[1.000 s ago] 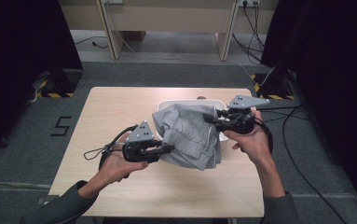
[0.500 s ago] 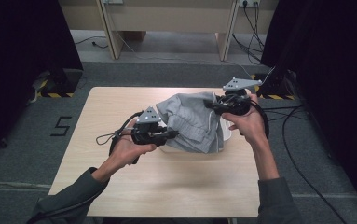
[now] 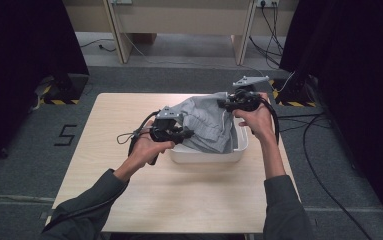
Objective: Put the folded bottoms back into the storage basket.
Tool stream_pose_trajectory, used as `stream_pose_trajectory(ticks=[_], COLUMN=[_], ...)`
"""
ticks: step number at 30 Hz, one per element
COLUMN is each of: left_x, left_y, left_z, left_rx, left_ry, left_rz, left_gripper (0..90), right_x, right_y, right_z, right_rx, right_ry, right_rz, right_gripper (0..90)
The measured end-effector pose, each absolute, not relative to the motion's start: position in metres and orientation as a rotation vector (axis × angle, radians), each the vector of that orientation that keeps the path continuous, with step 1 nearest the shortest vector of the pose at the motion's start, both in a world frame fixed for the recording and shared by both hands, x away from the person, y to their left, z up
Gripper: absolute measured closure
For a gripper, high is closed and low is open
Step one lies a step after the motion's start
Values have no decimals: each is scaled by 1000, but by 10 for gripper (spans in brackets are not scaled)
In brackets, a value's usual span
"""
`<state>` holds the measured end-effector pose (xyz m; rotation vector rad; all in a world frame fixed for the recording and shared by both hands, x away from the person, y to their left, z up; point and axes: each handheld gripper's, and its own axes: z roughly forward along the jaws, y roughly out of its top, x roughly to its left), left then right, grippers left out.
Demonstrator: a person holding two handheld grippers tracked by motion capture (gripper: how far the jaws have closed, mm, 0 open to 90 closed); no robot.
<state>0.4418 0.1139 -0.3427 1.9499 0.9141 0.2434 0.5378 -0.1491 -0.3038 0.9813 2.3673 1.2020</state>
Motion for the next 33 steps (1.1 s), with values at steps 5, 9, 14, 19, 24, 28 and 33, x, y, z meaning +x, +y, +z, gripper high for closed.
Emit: stream_pose_trajectory(ticks=[5,9,14,19,24,28,33], left_x=[455,462,472,478,481,483,486], left_y=[110,107,103,100,98,96,94], left_z=[-352,-361,-373,-387,-398,-404,-410], left_rx=[1955,1964,1980,2001,2024,2047,2080], left_ry=[950,973,1008,1031,1053,1064,1073], left_rz=[235,233,206,192,173,162,149], left_gripper=[763,763,763,762,759,756,749], right_x=[549,558,566,572,576,578,580], right_y=[-147,-148,-149,-148,-146,-144,-144], right_z=[-312,-323,-338,-352,-366,-375,-388], right_rx=[1016,1059,1093,1114,1136,1145,1175], right_ry=[2376,2377,2387,2402,2424,2430,2438], right_rz=[1166,1139,1107,1075,1036,1013,988], right_gripper=[687,687,687,687,687,687,686])
